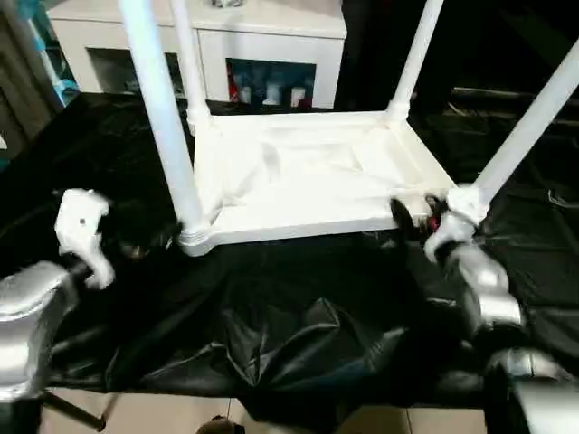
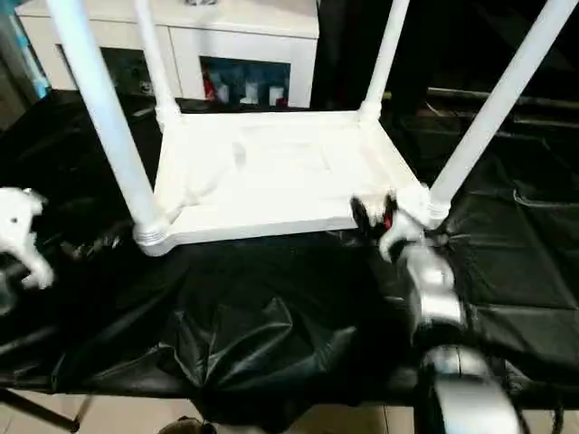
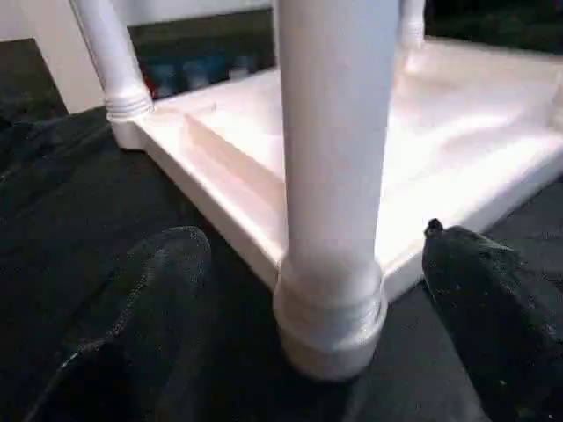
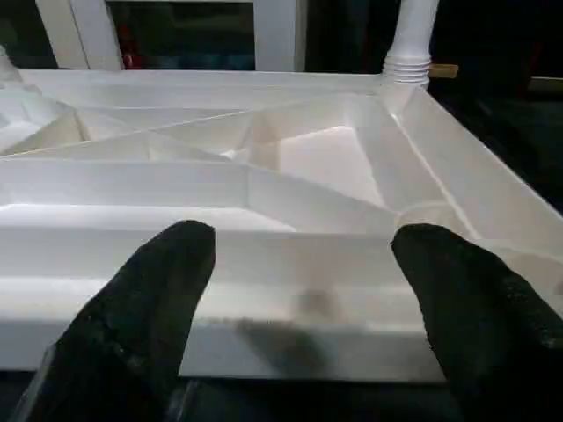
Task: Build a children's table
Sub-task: Rotate table base
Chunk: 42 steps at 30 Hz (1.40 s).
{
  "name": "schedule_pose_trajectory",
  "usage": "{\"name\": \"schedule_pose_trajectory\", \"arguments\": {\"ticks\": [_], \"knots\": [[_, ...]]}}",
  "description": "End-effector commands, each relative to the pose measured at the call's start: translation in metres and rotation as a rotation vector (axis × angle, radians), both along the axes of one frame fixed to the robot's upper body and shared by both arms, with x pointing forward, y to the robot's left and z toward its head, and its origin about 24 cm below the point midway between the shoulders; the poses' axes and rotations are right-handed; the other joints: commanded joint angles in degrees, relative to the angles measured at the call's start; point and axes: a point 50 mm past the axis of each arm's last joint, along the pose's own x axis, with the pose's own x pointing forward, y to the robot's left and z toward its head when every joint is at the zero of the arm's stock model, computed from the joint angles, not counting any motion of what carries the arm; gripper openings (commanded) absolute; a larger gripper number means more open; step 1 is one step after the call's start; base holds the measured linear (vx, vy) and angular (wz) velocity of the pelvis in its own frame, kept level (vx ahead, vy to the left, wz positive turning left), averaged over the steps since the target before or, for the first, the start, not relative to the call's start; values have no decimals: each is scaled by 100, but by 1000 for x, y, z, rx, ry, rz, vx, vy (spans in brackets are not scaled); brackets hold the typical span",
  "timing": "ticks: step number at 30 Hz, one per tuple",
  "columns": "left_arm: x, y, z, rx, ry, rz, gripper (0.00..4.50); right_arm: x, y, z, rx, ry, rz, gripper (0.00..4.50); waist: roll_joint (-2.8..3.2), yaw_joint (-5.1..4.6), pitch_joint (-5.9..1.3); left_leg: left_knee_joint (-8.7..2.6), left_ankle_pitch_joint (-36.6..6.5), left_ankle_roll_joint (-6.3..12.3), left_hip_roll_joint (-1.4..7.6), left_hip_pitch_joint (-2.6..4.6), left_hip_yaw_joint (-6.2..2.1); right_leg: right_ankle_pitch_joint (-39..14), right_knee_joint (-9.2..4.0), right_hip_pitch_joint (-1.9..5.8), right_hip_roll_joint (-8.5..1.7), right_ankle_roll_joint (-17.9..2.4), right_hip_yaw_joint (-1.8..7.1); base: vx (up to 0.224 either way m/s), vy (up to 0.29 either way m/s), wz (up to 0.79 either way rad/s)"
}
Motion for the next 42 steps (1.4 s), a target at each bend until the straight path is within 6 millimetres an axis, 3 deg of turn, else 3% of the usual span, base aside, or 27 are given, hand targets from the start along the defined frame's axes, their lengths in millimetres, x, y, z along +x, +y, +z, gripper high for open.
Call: {"name": "schedule_pose_trajectory", "arguments": {"ticks": [1,3,5,6,7,8,10,11,12,19,20,24,26,29,33,38,40,42], "knots": [[6,-5,1,3,-11,-6,447,-2,-2,2,14,-13,-15,381,59,-24,-388,-467,-1556,-81,315,207,-193,-939,-435,173,-299,-1019,263,0,0,0],[17,-11,0,8,-28,-1,447,-7,1,-4,25,4,-24,381,81,-15,-382,-454,-1658,-98,304,251,-177,-999,-459,139,-288,-992,272,0,0,0],[28,-20,3,-55,-59,-4,447,-10,1,-7,20,18,-58,381,79,-28,-393,-482,-1622,-128,322,199,-214,-1009,-439,190,-317,-1004,260,0,0,0],[32,-24,4,-85,-68,-13,447,-11,1,-8,14,23,-73,381,80,-19,-386,-469,-1682,-181,318,253,-189,-1046,-459,142,-307,-1002,265,0,0,0],[35,-32,6,-135,-77,-48,447,-12,0,-10,0,37,-106,381,79,-17,-382,-474,-1685,-198,317,250,-195,-1035,-462,147,-308,-1006,267,0,0,0],[37,-38,7,-173,-80,-82,447,-12,-2,-12,-12,48,-134,381,5,-19,-390,-473,-1594,-216,314,223,-189,-1019,-445,170,-326,-1021,267,0,0,0],[40,-45,7,-202,-77,-115,447,-12,-3,-13,-15,57,-165,381,21,-13,-393,-463,-1556,-205,310,222,-183,-1023,-446,168,-332,-1013,266,0,0,0],[41,-50,6,-209,-65,-143,447,-12,-5,-14,-16,71,-193,381,-15,-26,-397,-454,-1498,-163,305,207,-179,-957,-439,177,-327,-989,268,0,0,0],[42,-53,4,-212,-58,-163,447,-12,-7,-15,-18,81,-213,381,0,-17,-396,-448,-1419,-115,298,203,-177,-948,-438,178,-329,-963,270,0,0,0],[21,-81,1,-293,83,-482,447,-8,-9,-22,-19,180,-276,381,27,-15,-395,-437,-1277,-74,304,230,-152,-728,-392,157,-297,-1044,258,0,0,0],[11,-85,3,-317,123,-580,447,-6,-3,-25,-19,204,-241,381,28,-25,-397,-444,-1308,-92,308,215,-160,-748,-379,174,-310,-1067,256,0,0,0],[3,-92,13,-387,124,-675,447,-2,6,-27,-26,226,-173,381,15,-74,-378,-442,-1387,-126,290,199,-149,-858,-406,186,-304,-1089,269,0,0,0],[-5,-101,21,-412,142,-769,447,1,13,-28,-36,253,-119,381,-30,-109,-371,-437,-1414,-119,295,201,-146,-1009,-416,189,-316,-1097,268,0,0,0],[-12,-117,29,-407,154,-874,447,6,26,-28,-62,272,-34,381,-44,-170,-364,-432,-1335,-91,293,172,-154,-1037,-408,210,-317,-1126,266,0,0,0],[-14,-139,34,-409,137,-939,447,10,46,-25,-87,271,80,381,-66,-249,-369,-413,-1191,-18,298,149,-156,-943,-398,232,-324,-1160,274,0,0,0],[-11,-161,31,-390,132,-948,447,12,73,-23,-122,263,245,381,-98,-289,-375,-403,-1067,15,310,130,-169,-867,-383,268,-332,-1185,273,0,0,0],[-8,-167,29,-375,125,-938,447,12,80,-22,-133,259,292,381,-122,-290,-372,-395,-1078,34,311,149,-160,-845,-398,248,-323,-1214,274,0,0,0],[-6,-173,28,-363,123,-937,447,12,85,-21,-136,261,320,381,-102,-282,-372,-394,-1027,54,316,157,-160,-719,-377,250,-323,-1278,278,0,0,0]]}}
